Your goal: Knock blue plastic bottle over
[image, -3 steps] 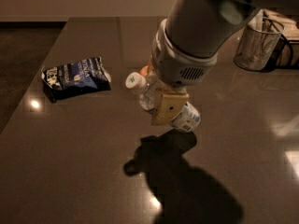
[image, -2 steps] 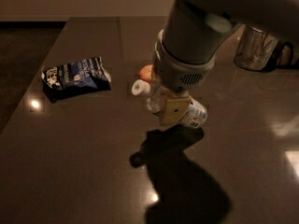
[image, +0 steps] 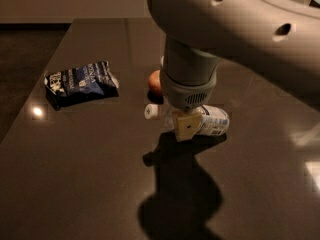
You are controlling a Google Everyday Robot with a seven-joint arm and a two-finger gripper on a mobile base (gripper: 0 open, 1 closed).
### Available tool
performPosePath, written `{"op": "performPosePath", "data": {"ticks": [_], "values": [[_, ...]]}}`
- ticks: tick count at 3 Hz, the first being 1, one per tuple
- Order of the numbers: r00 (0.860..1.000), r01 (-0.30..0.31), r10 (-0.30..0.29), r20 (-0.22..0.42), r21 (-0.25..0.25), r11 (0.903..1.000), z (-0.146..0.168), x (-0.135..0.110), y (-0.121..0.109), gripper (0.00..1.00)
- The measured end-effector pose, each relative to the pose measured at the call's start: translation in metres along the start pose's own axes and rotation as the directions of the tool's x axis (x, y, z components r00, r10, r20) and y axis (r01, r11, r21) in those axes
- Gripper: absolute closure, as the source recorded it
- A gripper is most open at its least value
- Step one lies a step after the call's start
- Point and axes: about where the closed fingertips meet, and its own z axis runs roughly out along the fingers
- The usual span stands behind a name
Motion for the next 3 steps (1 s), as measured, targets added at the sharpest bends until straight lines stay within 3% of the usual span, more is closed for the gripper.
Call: {"op": "performPosePath", "data": {"ticks": [2, 3], "values": [[0.999, 0.022, -0.024, -0.031, -0.074, 0.9970, 0.026, 0.005, 0.012, 0.15], [0.999, 0.026, -0.030, -0.034, -0.110, 0.9936, 0.030, 0.009, 0.021, 0.00]]}}
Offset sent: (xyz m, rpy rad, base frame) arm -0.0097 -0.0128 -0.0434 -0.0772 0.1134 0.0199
